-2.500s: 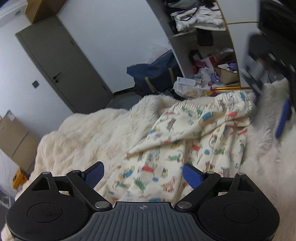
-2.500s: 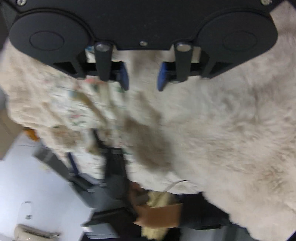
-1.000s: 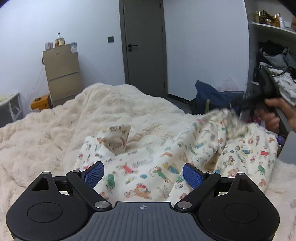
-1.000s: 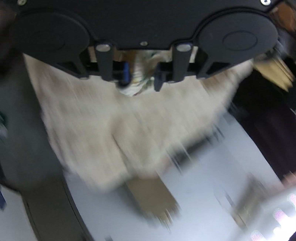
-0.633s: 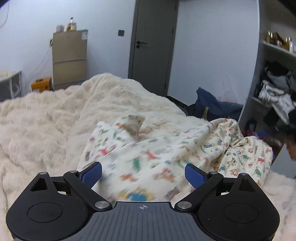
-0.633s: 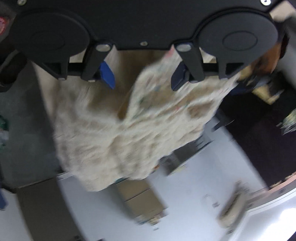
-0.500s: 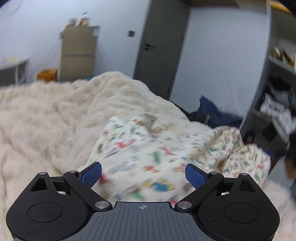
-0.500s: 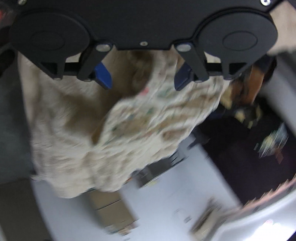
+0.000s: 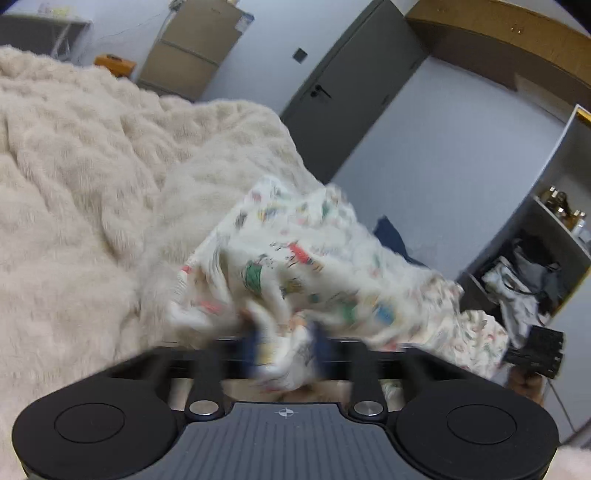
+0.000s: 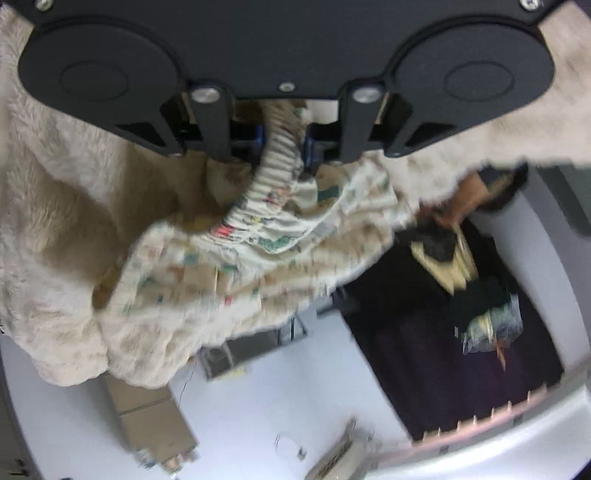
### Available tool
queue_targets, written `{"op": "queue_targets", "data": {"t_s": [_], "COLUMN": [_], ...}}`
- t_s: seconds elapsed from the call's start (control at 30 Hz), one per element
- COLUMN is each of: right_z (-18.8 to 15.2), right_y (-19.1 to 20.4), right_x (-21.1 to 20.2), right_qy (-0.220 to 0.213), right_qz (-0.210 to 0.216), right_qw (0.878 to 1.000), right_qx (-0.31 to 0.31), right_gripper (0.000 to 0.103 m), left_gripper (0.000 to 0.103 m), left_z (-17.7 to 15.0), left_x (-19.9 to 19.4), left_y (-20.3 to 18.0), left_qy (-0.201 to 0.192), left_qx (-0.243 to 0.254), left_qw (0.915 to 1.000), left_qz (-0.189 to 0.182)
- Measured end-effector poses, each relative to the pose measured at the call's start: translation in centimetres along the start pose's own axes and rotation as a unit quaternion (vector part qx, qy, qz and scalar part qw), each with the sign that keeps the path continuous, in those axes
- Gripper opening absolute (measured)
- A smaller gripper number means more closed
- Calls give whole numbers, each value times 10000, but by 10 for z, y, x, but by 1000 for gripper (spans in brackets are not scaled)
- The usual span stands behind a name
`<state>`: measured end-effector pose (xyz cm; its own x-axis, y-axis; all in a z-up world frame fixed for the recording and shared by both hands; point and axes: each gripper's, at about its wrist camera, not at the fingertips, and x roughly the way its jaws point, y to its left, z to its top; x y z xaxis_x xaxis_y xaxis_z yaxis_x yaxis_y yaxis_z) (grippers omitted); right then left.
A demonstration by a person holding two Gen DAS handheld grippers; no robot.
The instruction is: Fold clothes
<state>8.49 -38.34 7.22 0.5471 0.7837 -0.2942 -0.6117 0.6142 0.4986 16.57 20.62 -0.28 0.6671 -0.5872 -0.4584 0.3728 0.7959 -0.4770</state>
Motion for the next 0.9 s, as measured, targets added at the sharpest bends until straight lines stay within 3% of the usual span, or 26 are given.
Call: {"op": "queue_targets", "data": {"t_s": [0.07,0.17,0.23,0.3,0.33,0.37,0.43,0.5,0.6,0.67,0.8,0.9], "right_z": [11,29,33,35,33,30,26,23,25,30,38,40], "right_y": [-1,-4,-13,-23,-27,-31,-38,-37,-30,-21,8,39], "right_x": [-7,-24,-32,-36,-35,-33,-30,-24,-20,-19,-22,-25], "right_qy": [-419,-1099,-1373,-1503,-1400,-1297,-1071,-758,-414,-225,120,356], "right_qz": [70,92,-36,-468,-630,-792,-1091,-1269,-1548,-1763,-2265,-2753], "right_qw": [9990,9922,9868,9814,9812,9806,9793,9816,9829,9821,9739,9579], "right_qx": [130,588,859,1098,1167,1235,1326,1205,908,622,-61,-733], "right_gripper": [9,9,9,9,10,11,16,20,29,35,49,51], "left_gripper": [8,8,11,40,70,82,82,82,84,93,93,93], "left_z": [34,81,111,129,131,126,104,78,32,3,-41,-54], "left_x": [-6,-17,-16,-6,9,25,44,45,21,-1,-17,-11], "left_y": [-22,-51,-79,-103,-112,-114,-109,-101,-74,-48,-5,-5], "left_qy": [-383,-930,-1332,-1492,-1198,-761,-55,253,516,679,1021,702], "left_qx": [366,467,667,866,1024,1140,1348,1549,1647,1610,1321,1085], "left_qw": [9980,9931,9836,9726,9690,9685,9701,9677,9679,9712,9766,9882], "left_qz": [352,546,1021,1555,1905,2078,2020,1974,1827,1621,1356,820]}}
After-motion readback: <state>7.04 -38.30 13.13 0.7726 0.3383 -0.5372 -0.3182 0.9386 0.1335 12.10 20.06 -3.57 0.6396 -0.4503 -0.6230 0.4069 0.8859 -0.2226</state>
